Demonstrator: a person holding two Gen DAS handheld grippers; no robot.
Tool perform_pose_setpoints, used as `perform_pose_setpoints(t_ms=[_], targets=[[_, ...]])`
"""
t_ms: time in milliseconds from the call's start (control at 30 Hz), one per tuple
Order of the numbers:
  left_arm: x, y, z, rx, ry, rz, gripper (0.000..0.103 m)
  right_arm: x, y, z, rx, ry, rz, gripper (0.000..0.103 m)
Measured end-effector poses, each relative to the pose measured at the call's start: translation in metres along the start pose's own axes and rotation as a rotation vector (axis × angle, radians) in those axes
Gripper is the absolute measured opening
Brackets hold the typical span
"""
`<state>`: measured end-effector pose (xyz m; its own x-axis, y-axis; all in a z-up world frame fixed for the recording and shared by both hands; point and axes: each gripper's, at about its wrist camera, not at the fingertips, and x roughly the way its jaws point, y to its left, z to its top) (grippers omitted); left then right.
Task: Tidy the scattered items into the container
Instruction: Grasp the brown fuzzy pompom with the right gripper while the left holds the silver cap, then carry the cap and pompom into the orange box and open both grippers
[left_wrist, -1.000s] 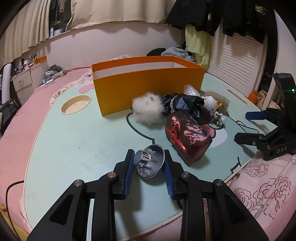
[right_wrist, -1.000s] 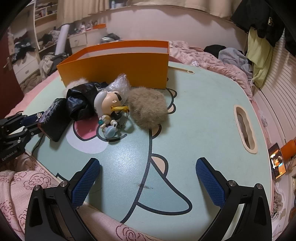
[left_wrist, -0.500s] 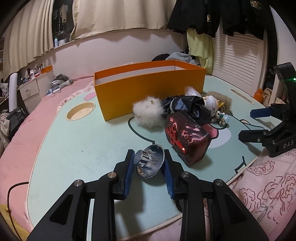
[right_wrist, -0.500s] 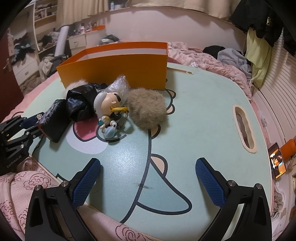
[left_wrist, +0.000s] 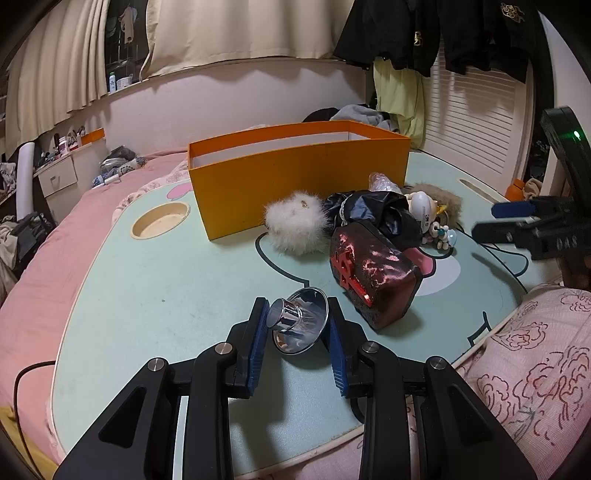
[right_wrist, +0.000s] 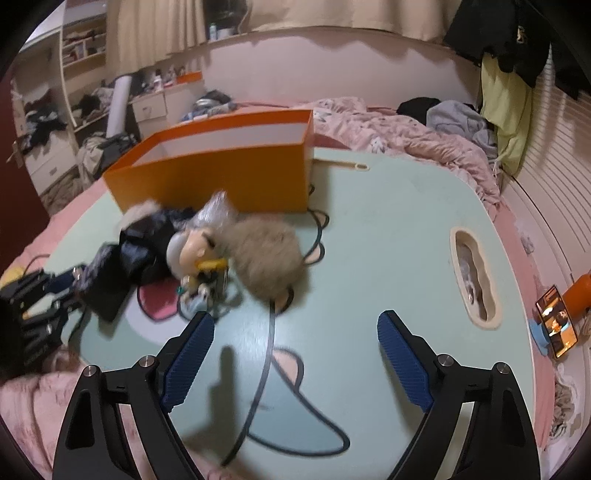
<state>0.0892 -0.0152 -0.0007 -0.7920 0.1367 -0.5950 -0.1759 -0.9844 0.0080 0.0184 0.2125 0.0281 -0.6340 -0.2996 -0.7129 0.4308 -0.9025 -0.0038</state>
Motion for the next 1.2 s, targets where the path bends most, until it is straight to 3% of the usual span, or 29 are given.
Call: perform_pose_setpoints(t_ms=[133,300,467,500,567,667,967,1200], targets=[[0.0,0.0,0.0,0.0,0.0,-0.001,0.032,0.005,0.001,0.016,0.019,-0.018,0.025,0.087],[0.0,0.0,0.0,0.001,0.0,0.0,0.032,0.021,-0.002,0.041,0.071,-0.019,0.08,0.071],[0.0,0.0,0.0,0.0,0.0,-0.001,0.032,0.048,-0.005,0.045,0.093,0.051,0.073,0.064],[0.0,-0.001,0.0,0.001,-0.001,0.0,0.032,0.049,0.0,0.044,0.058,0.05,0.049,0.061],[0.0,-0.001,0.0,0.001,-0.001,0.002,0.032,0.049,0.012,0.04,-0.029,0.041,-0.024,0.034],[0.0,-0.001,0.0,0.0,-0.001,0.001,0.032,0.047,0.019,0.036,-0.062,0.018,-0.045,0.033],[0.0,-0.001,0.0,0.001,0.002,0.002,0.032,0.009,0.006,0.028,0.023,-0.106,-0.051,0.032],[-0.006,0.008,0.007,-0.044,0.001,-0.007,0.032,-0.019,0.029,0.014,-0.003,-0.092,0.078,0.032]])
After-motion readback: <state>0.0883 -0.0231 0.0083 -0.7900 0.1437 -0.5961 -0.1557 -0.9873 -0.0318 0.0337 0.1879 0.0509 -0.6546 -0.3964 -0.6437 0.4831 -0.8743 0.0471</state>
